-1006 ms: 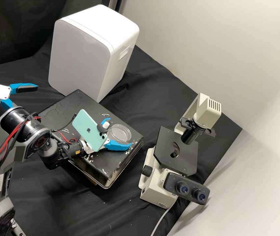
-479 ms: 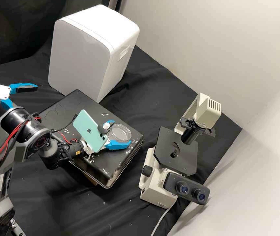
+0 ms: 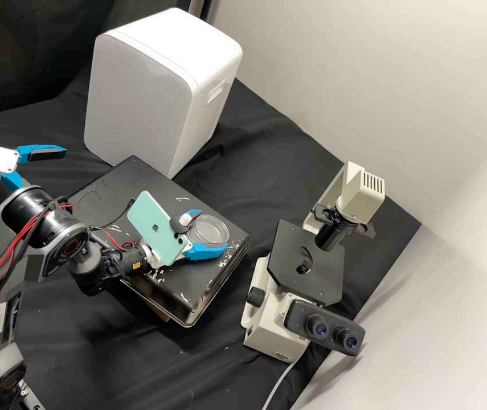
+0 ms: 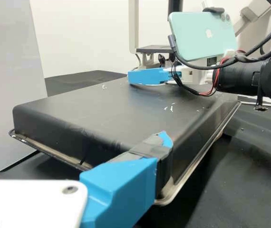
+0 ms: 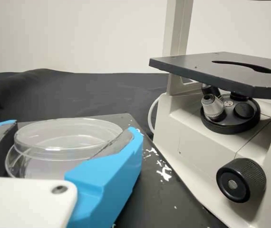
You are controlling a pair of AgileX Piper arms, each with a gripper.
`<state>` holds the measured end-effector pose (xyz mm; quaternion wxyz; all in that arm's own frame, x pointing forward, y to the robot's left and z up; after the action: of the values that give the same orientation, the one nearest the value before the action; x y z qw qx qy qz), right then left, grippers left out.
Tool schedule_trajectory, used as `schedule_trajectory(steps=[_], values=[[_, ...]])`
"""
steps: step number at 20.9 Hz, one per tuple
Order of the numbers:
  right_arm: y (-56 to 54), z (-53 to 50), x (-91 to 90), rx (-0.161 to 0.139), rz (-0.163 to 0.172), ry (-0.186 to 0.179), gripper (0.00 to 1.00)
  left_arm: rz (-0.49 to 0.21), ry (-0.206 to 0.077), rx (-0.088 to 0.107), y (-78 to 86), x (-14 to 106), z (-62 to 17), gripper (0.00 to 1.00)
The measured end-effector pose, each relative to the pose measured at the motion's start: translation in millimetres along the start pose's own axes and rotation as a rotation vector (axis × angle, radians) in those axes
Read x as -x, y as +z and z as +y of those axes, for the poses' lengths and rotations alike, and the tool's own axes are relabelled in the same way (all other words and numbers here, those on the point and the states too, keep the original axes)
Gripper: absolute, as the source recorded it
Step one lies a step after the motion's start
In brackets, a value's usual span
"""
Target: Place the petri dish on the microscope
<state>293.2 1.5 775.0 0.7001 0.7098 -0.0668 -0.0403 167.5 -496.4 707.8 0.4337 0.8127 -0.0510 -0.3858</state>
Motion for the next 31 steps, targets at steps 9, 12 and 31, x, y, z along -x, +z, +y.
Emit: schedule_trajectory(steps=[9,12,31], values=[[-1.5,6.0,5.5,-0.006,0.01,0.01,0.0,0.0,0.0,0.0,0.0,0.0,0.0,1.0],[-3.1,11.5,12.5,-0.009,0.017,0.023,0.0,0.0,0.0,0.0,0.0,0.0,0.0,1.0],[-7.4,64.2,28.6,-0.105,0.076,0.208,0.0,0.0,0.001,0.0,0.0,-0.2,0.2,1.0]])
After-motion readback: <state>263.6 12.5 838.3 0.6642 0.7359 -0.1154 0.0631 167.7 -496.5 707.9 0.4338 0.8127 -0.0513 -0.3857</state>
